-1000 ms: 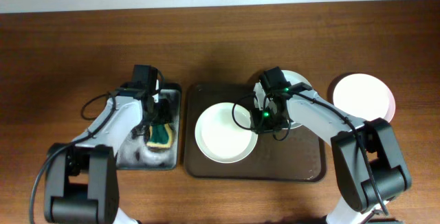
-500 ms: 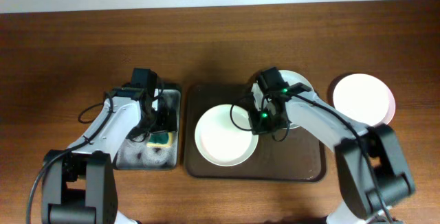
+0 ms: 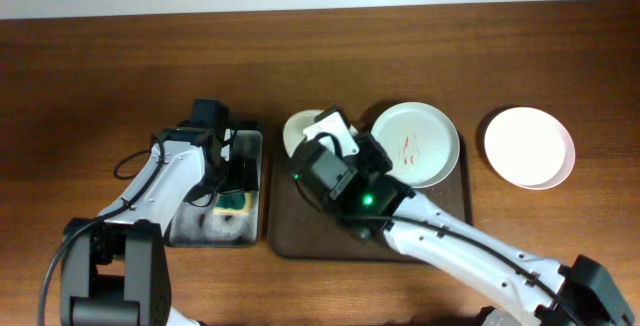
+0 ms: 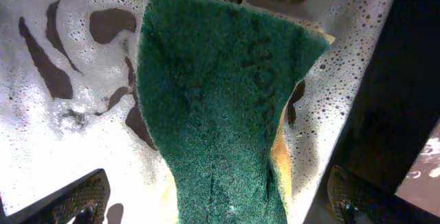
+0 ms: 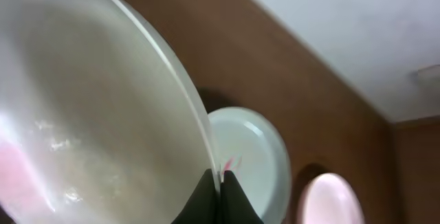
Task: Clean dirty plates on tray and stack at the side
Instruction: 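Lift the plate with right gripper and stack it on the side plate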
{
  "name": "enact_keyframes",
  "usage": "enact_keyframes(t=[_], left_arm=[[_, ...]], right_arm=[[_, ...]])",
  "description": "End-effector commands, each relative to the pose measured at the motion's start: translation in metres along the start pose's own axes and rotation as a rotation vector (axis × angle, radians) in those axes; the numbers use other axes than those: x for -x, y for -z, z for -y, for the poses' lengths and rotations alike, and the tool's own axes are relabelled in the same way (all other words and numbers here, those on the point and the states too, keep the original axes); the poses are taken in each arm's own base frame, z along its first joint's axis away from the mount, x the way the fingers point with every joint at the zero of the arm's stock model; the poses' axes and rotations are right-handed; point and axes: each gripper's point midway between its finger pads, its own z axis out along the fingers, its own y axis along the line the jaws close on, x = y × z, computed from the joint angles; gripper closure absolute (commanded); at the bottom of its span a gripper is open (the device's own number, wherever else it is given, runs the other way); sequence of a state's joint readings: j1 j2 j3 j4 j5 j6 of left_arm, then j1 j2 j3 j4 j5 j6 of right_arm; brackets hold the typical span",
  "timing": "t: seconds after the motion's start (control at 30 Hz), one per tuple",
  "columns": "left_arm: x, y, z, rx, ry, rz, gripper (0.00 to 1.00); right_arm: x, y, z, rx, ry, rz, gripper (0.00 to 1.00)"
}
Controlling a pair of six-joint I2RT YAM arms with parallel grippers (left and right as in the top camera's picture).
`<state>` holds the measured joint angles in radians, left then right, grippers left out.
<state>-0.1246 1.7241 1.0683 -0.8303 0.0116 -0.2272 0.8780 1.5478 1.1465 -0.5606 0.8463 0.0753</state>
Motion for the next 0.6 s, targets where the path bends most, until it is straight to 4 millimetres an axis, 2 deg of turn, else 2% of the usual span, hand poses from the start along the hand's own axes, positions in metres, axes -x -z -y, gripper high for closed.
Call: enact_keyframes(t=[0.0,0.07,0.17,0.23,0.33,0.47,0.53,0.57], left_arm=[[0.006,0.008,0.003,-0.018,-0.002,0.028,0.01],[0.006,0.008,0.003,-0.018,-0.002,0.028,0.01],[0.006,0.008,0.003,-0.018,-0.002,0.029,0.0],[0.006,0.008,0.003,-0.018,-0.002,0.028,0.01],[0.006,0.008,0.003,-0.018,-0.002,0.029,0.01],[0.006,0.008,0.003,-0.018,-0.002,0.028,0.0],[0.006,0.008,0.003,-0.018,-0.002,0.029,0.01],[0.006,0.008,0.003,-0.018,-0.002,0.029,0.01]], right_arm=[[0.019,0.026,0.033,-0.254,-0.012,0.09,0.96],[0.023,0.033,0.039,-0.307,-0.018,0.111,0.96],[0.026,0.033,0.039,-0.302,-0.047,0.124,0.96],[0.025,0.023,0.022,-0.179,-0.078,0.11,0.96],[0.007,-0.002,0.013,-0.022,-0.268,0.012,0.96],[-0.017,-0.045,0.039,0.109,-0.536,-0.141,0.96],[-0.026,-0.059,0.054,0.176,-0.621,-0.186,0.96],[-0.037,-0.072,0.07,0.236,-0.705,-0.23,0.96]])
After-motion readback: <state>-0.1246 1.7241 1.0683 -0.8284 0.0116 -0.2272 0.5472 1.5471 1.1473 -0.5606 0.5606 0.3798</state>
